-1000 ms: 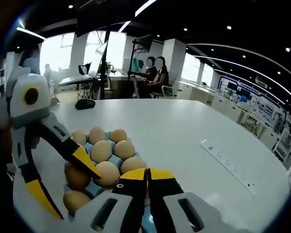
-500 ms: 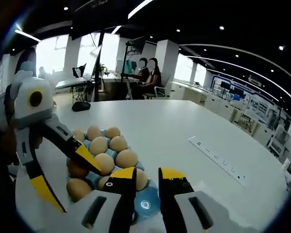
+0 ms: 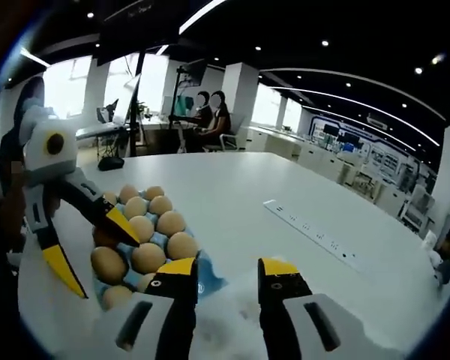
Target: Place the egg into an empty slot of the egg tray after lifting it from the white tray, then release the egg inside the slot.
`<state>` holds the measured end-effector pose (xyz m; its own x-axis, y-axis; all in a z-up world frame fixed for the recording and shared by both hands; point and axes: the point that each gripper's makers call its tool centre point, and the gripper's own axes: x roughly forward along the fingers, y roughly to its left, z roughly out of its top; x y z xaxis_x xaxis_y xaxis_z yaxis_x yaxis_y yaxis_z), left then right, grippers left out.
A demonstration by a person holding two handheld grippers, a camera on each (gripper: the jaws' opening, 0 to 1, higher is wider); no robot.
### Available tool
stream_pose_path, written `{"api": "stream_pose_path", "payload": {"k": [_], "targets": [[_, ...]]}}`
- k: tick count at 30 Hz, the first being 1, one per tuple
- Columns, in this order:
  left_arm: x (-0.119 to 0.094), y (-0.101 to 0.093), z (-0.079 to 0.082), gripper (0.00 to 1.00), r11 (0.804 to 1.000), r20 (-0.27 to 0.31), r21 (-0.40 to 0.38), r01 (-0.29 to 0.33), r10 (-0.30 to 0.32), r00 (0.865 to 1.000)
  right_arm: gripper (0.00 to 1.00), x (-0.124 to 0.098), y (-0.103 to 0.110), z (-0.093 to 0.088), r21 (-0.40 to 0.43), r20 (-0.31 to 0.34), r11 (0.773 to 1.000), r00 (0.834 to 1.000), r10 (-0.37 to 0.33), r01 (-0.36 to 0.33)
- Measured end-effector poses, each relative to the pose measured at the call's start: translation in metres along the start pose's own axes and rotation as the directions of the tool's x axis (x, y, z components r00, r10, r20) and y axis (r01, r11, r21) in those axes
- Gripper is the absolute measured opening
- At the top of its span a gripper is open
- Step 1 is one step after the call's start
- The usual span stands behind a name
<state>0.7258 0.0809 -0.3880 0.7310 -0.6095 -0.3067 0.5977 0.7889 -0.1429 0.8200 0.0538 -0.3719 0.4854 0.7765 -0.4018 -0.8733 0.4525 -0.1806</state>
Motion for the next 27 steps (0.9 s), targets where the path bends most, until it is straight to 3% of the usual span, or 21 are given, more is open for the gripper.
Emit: {"api": "stream_pose_path", "payload": {"k": [10,23,27], "targets": [[0.007,-0.011,-0.001,0.51,1.0,-0.012,0.011,0.012,-0.012,1.0,0.34,-0.027,-0.024,-0.01,0.02,0.023,0.998,0.998,-0.059,0.058],[0.014,-0.029,-0.005,0.52,0.999,-0.036,0.029,0.033,-0.032,0.999,0.34,-0.052,-0.03,-0.032,-0.006,-0.009,0.996,0.996,-0.093,0.093],[0.016,-0.038,-0.008,0.53,0.998,-0.05,0.039,0.041,-0.039,0.998,0.35,-0.061,-0.044,-0.037,-0.001,-0.014,0.993,0.993,-0.12,0.12]]}}
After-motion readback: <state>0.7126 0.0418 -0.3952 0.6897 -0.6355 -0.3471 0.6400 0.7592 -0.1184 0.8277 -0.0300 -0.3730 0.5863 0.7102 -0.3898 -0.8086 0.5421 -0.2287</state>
